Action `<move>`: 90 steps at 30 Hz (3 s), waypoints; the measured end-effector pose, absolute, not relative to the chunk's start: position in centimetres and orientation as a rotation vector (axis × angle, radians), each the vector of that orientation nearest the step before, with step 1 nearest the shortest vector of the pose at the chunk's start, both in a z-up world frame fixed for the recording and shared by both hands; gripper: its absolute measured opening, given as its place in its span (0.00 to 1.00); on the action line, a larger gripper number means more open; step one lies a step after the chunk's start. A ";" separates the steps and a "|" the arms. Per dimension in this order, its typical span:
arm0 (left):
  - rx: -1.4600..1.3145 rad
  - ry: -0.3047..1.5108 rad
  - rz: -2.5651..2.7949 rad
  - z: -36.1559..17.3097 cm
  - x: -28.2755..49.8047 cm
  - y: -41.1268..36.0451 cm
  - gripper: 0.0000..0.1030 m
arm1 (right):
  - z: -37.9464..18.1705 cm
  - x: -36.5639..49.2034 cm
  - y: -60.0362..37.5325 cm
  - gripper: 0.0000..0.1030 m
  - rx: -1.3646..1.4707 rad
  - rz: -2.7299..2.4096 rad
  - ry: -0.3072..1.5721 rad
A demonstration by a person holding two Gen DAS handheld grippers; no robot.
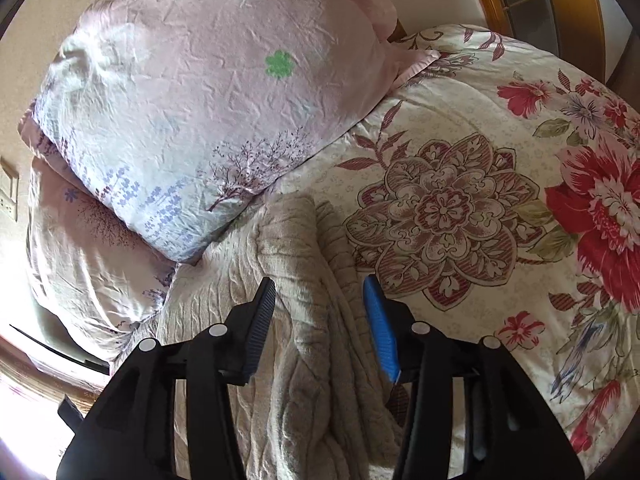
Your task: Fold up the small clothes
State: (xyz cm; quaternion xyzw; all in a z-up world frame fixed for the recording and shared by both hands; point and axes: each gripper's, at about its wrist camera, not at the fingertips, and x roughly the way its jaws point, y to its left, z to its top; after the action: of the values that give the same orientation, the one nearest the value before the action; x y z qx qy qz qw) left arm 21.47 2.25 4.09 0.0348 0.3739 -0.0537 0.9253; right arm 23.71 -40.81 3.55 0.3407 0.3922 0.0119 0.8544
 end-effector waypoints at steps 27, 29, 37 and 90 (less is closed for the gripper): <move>0.140 0.682 -0.510 6.5 14.8 -2.0 0.98 | 4.5 17.2 -41.7 0.60 0.712 0.233 0.831; 0.235 0.679 -0.497 5.7 13.5 -3.8 0.98 | 4.8 16.0 -41.2 0.58 0.689 0.262 0.820; 0.324 0.759 -0.401 3.2 14.8 -7.3 0.98 | 3.3 16.0 -38.8 0.31 0.583 0.263 0.881; -0.549 1.088 -0.647 1.6 29.9 -7.0 0.39 | -1.2 26.3 -41.1 0.38 0.978 0.446 1.031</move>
State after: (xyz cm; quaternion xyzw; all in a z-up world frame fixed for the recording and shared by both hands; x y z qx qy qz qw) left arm 29.88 -6.96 1.63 -0.2532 0.5018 -0.2983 0.7714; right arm 26.25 -41.14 -1.21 0.4452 0.4692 0.2031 0.7351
